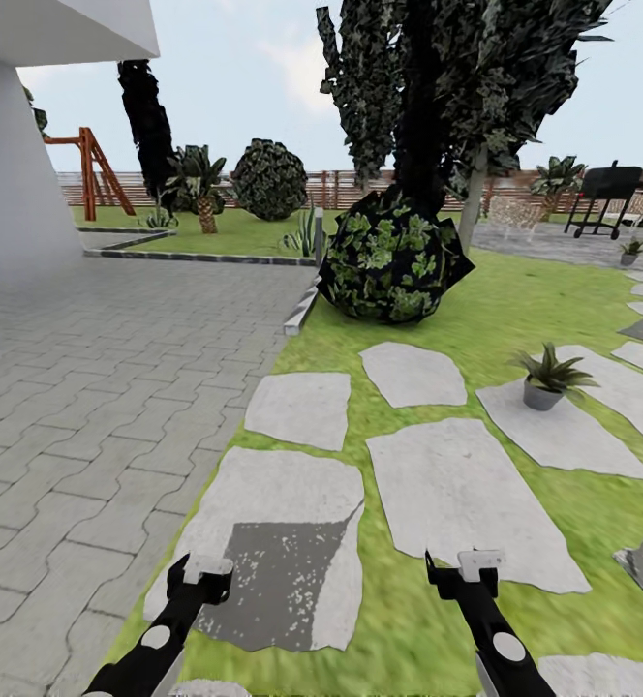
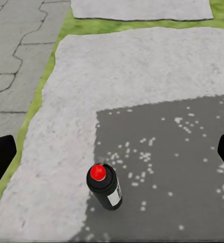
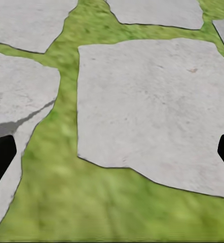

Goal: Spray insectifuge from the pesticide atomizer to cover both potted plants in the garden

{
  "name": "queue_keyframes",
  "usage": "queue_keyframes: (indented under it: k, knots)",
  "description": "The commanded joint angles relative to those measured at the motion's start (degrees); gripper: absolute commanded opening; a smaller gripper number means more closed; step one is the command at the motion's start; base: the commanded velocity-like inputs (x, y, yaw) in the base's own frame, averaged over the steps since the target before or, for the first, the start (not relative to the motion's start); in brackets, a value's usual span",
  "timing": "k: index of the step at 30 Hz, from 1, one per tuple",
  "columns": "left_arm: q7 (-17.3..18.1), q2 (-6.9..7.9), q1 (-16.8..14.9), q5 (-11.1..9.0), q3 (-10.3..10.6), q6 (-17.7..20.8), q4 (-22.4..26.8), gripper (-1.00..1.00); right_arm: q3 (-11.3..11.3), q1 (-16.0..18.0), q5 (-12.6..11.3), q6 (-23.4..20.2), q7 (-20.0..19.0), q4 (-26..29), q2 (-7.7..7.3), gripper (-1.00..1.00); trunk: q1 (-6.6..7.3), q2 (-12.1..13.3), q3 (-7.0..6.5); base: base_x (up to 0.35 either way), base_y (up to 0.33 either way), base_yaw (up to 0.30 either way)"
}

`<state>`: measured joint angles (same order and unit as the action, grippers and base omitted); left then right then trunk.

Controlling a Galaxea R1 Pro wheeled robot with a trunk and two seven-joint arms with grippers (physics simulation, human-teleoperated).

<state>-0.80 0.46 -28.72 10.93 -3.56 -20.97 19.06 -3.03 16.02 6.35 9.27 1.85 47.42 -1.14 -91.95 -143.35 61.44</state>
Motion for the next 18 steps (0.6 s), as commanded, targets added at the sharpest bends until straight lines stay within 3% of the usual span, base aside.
queue_keyframes:
  k: [1, 8, 18]
  knots:
    - [0.01, 0.09, -0.03, 0.66, -0.38, -0.25, -0.06, 1.00, -0.04, 0.02, 0.60, 0.13, 0.19, -0.03, 0.01, 1.00, -0.01, -0.04, 0.37, 0.000, 0.000, 0.000]
    - [0.33, 0.96, -0.03, 0.78, -0.93, -0.21, -0.07, 1.00, -0.04, 0.02, 0.60, 0.12, 0.21, -0.10, 0.01, 1.00, -0.19, -0.13, 2.56, 0.000, 0.000, 0.000]
    - [0.36, 1.12, -0.03, 0.84, -1.01, -0.21, -0.07, 1.00, -0.04, 0.03, 0.60, 0.13, 0.22, -0.13, 0.00, 1.00, -0.45, -0.26, 5.69, 0.000, 0.000, 0.000]
